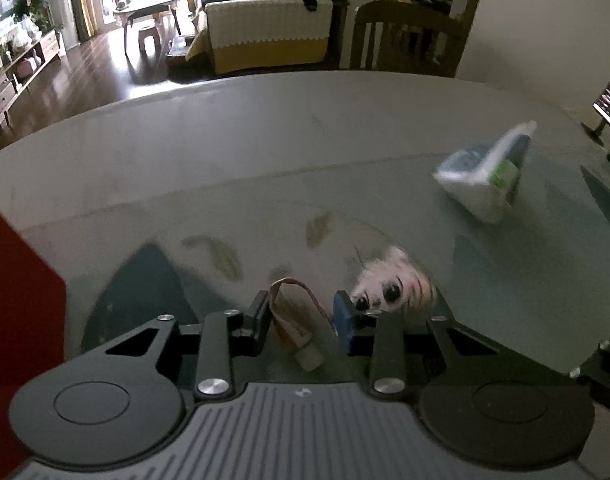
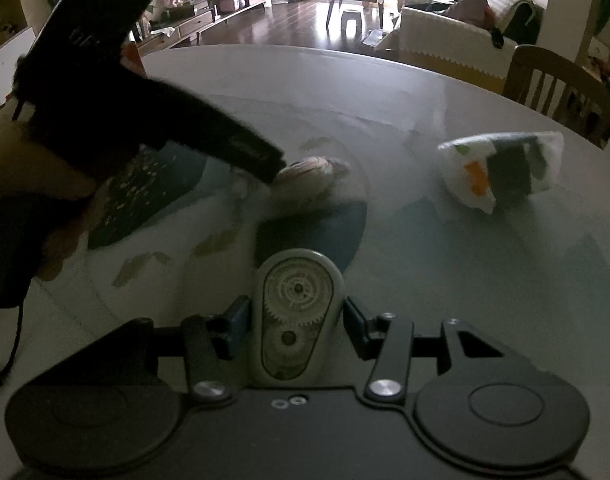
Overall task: Organize objects
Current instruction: 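Grasp red-and-white item with left gripper while right gripper grasps white gear dispenser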
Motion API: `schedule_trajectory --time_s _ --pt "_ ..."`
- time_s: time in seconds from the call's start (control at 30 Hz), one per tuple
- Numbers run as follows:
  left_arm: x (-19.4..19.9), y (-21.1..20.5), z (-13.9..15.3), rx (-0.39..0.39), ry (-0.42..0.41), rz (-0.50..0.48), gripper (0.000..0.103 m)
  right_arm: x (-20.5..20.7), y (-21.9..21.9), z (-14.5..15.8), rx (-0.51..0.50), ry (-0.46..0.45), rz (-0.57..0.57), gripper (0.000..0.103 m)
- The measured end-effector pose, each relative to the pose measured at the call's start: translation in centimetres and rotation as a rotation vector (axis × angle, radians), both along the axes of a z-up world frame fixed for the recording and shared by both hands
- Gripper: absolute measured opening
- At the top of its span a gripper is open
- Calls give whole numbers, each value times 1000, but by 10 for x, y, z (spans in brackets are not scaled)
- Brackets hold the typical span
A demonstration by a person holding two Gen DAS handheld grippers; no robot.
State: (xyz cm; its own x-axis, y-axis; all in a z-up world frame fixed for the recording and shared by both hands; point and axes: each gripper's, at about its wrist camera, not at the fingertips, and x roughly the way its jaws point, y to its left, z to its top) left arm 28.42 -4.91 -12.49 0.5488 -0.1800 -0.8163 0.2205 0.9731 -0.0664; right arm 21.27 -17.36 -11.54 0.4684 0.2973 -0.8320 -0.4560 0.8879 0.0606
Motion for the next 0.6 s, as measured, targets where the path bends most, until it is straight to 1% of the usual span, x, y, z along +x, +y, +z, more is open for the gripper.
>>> schedule_trajectory --time_s 0.07,0.17,0.33,0.43,0.6 --pt "-9 -1 1 -7 2 -1 31 -6 -5 2 0 2 -4 50" --pt "-26 1 5 -39 12 -5 28 -16 -13 6 9 8 -12 50" --pt "-58 -1 6 -61 24 -30 28 -34 -22 13 19 10 -16 50" --pt "-77 -1 7 -80 39 -21 28 -44 -26 16 21 17 -23 50" --pt "-105 5 16 -110 52 -22 28 -59 -29 24 29 27 -24 50"
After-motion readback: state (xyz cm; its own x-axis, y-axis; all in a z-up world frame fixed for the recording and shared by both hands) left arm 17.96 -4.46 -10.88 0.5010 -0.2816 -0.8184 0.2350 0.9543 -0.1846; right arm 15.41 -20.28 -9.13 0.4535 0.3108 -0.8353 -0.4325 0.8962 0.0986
